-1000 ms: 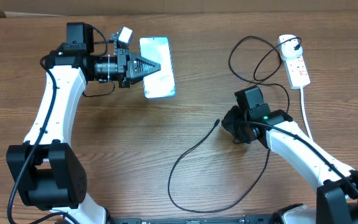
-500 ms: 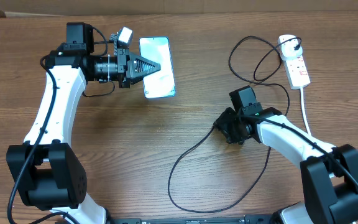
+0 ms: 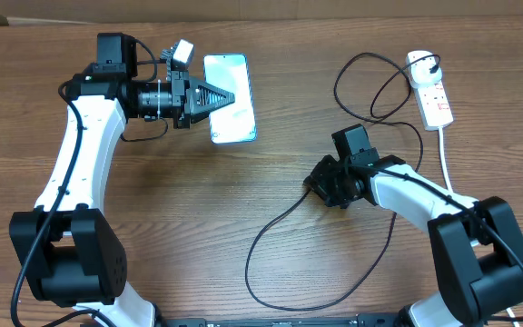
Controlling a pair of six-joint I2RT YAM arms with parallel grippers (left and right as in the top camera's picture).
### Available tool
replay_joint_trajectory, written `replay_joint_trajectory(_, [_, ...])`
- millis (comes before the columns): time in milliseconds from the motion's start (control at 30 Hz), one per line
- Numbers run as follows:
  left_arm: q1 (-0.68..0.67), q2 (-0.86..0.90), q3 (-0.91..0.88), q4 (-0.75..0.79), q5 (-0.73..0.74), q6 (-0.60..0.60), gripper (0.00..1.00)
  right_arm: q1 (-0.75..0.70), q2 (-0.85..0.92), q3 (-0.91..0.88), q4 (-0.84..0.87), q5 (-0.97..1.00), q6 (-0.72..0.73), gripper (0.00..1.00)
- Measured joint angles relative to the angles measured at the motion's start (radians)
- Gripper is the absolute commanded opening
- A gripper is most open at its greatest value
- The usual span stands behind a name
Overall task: Plug charger to phone and switch on socket
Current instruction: 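Lift the plug with the right gripper toward the phone's bottom edge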
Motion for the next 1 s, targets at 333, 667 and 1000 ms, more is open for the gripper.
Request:
replay_joint_trajectory(333, [0.0,0.0,0.0,-0.003,0.0,0.0,0.04,-0.005,0.002,0.0,0.002,-0.002,0.0,0.22])
replay_joint_trajectory(667, [0.0,0.0,0.0,-0.004,0.0,0.0,0.04,-0.03,0.005,0.0,0.001,-0.021,-0.003,0.23])
replay_joint_trajectory(1000, [0.0,0.0,0.0,-0.004,0.0,0.0,0.04,-0.031,0.005,0.0,0.0,-0.018,-0.003,0.14])
